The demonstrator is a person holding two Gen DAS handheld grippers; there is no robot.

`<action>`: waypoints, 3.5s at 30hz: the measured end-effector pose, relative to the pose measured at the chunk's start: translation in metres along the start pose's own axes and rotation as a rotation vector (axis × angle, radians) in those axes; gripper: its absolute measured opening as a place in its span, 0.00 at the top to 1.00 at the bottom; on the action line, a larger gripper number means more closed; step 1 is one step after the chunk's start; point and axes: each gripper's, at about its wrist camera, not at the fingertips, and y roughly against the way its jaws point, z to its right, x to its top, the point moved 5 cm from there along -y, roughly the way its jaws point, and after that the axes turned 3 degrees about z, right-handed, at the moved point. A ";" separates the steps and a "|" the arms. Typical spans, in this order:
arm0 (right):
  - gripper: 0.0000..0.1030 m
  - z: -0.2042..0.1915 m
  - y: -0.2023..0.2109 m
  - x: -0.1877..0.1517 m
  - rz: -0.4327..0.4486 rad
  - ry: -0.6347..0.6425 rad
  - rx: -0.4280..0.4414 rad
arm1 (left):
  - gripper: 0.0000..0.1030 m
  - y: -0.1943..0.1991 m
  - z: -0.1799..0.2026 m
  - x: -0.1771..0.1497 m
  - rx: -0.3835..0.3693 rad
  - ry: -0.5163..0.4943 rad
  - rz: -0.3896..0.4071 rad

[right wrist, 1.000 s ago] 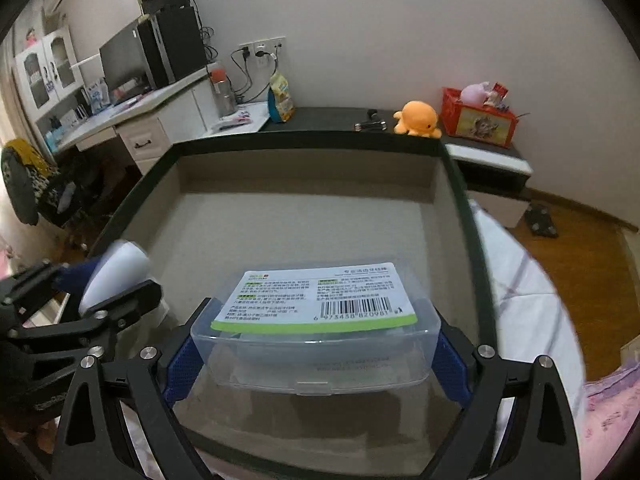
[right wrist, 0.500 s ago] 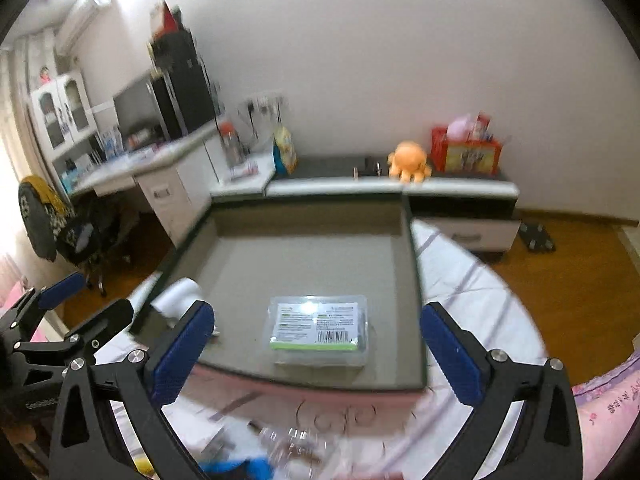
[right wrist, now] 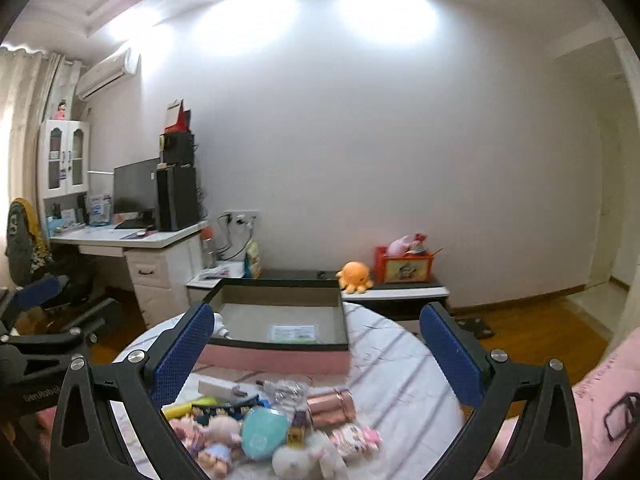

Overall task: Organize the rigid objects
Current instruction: 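Release the tissue roll and container into the pink box with both tools, then withdraw both tools from the box back toward the table, then grasp the pink block donut with the left tool while the right tool grasps the white astronaut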

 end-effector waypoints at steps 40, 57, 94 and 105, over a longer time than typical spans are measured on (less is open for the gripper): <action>0.00 0.007 0.046 -0.043 -0.055 -0.006 -0.050 | 0.00 0.027 -0.010 -0.041 -0.010 0.002 -0.055; 0.00 0.014 -0.054 -0.153 -0.427 -0.028 0.020 | 0.00 -0.045 -0.020 -0.133 -0.007 0.013 -0.355; 0.25 0.033 -0.076 -0.174 -0.497 -0.103 0.159 | 0.16 -0.099 0.016 -0.175 -0.075 0.099 -0.530; 0.25 0.034 -0.074 -0.173 -0.491 -0.097 0.160 | 0.47 -0.107 0.023 -0.175 -0.090 0.022 -0.526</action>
